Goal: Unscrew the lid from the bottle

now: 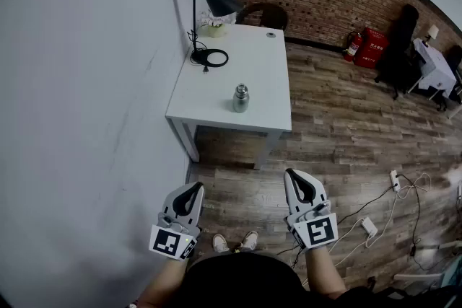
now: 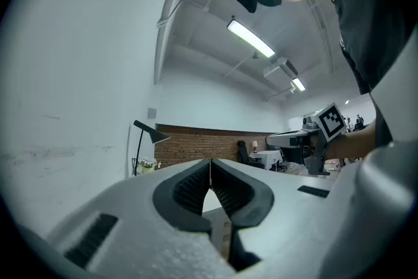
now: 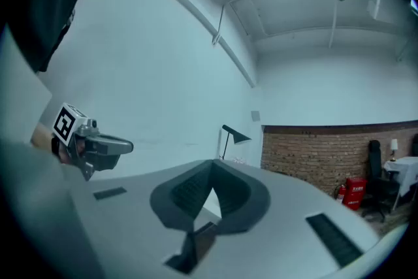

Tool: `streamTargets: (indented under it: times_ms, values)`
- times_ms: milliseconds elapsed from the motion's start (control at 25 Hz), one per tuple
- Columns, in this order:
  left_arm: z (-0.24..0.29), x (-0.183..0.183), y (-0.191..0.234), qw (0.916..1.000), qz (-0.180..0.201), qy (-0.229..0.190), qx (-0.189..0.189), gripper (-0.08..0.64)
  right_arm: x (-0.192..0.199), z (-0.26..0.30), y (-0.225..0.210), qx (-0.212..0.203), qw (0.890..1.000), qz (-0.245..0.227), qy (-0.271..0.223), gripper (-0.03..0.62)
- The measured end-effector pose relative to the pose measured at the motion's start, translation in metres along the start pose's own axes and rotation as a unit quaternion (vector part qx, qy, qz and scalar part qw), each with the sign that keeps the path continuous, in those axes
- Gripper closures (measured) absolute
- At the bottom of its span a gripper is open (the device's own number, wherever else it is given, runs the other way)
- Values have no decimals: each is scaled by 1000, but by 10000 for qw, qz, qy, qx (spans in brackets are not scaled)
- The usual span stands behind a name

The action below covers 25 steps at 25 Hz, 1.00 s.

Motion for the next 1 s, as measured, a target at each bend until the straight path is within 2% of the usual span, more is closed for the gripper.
streamTargets:
  times_ms: [280, 520, 760, 1000]
  values:
    - [5, -2, -12, 9999, 23, 20, -154, 531, 2, -7, -11, -190, 9997, 96, -78, 580]
    - [14, -1, -30, 9995, 203, 61, -226, 531, 12, -26, -34, -116, 9967, 690, -413, 580]
    - [21, 0, -43, 9987, 383, 138, -318, 531, 34, -44, -42, -228, 9946, 939, -369, 580]
    - [28, 9, -44, 9986, 372, 224, -316, 531, 50, -45, -57, -80, 9940, 1079, -180, 578]
Point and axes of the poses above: the fingertips, and each gripper's own axes: z forward along the fingers, y to its left, x out of its underside, the point moved 9 cm from there along -z, backward along the fingers, and after that the axes turned 14 degrees about -y, right-handed, at the moved point
